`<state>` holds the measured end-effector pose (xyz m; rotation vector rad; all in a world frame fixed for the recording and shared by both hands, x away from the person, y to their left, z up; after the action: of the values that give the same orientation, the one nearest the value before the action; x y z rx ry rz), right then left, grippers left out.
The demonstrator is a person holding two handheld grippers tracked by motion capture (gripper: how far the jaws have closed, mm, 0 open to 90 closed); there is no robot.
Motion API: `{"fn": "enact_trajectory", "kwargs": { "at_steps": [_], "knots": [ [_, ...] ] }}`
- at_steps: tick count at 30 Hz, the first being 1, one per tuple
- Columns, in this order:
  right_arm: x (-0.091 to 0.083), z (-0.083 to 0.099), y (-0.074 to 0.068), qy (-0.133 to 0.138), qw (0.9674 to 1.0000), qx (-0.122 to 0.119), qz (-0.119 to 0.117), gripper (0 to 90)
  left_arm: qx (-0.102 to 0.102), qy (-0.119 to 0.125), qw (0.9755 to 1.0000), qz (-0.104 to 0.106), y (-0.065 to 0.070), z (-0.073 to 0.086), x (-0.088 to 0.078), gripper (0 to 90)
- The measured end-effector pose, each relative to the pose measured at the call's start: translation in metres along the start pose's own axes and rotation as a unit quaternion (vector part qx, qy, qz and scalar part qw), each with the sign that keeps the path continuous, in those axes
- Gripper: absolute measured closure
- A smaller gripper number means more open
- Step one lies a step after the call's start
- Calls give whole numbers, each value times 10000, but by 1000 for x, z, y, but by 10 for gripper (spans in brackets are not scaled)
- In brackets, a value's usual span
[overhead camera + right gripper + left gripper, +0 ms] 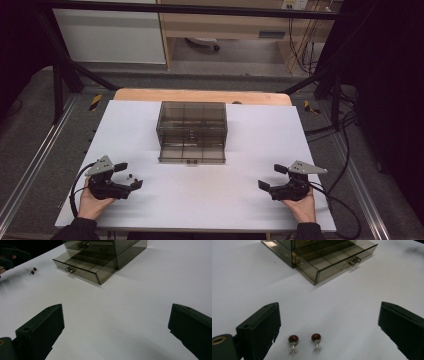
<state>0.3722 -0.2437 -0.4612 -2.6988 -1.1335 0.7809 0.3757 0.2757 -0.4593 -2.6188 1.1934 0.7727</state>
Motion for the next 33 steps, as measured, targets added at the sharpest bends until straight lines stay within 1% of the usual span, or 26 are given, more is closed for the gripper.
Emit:
{"fn": "enact_trajectory", "kwargs": {
  "at_steps": [2, 5, 11, 12, 13, 18, 21, 22, 25, 29, 30, 31, 33],
  "knots": [
    [-1, 0, 0, -10, 10000, 34, 7, 9, -1, -25, 10000, -45, -1, 0, -1, 44],
    [0, 0, 0, -15, 10000, 16, 3, 9, -22, -27, 10000, -48, -1, 0, -2, 45],
    [0, 0, 1, -33, 10000, 35, 0, 9, -44, -92, 9999, -127, -5, 0, -4, 59],
    [-1, 0, 1, -48, 10000, 24, 7, 9, -89, -73, 9998, -131, -6, 0, -5, 64],
    [-1, 0, 1, -48, 10000, 24, 7, 9, -89, -73, 9998, -131, -6, 0, -5, 68],
    [0, 1, 1, -75, 10000, 19, 18, 8, -107, -148, 9996, -194, -8, 1, -5, 85],
    [0, 0, 1, -75, 10000, 26, 23, 9, -156, -179, 9995, -230, -11, 1, -6, 116],
    [0, 1, 1, -85, 10000, 29, 32, 9, -183, -231, 9992, -286, -13, 2, -6, 133],
    [0, 1, 1, -93, 9999, 29, 31, 9, -179, -271, 9989, -324, -14, 3, -7, 168],
    [0, 1, 1, -105, 9999, 16, 41, 8, -200, -342, 9983, -424, -18, 3, -8, 200],
    [0, 1, 1, -107, 9999, 20, 44, 8, -205, -380, 9980, -459, -19, 4, -8, 233],
    [0, 1, 1, -110, 9999, 23, 50, 8, -199, -438, 9975, -512, -20, 5, -8, 243],
    [0, 1, 1, -111, 9999, 27, 51, 8, -190, -458, 9972, -551, -21, 5, -8, 256]
  ]
}}
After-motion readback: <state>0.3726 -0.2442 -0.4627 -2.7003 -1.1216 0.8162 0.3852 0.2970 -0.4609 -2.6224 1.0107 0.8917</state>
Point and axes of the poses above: each handheld gripper's, and its own axes: x roughly forward along the jaws, z roughly out of its underside, y roughly to its right, the point moved 4 cm from there along x, roughly forward along the jaws, and after that the axes turned 4 degrees about x, right-handed, at the moved point
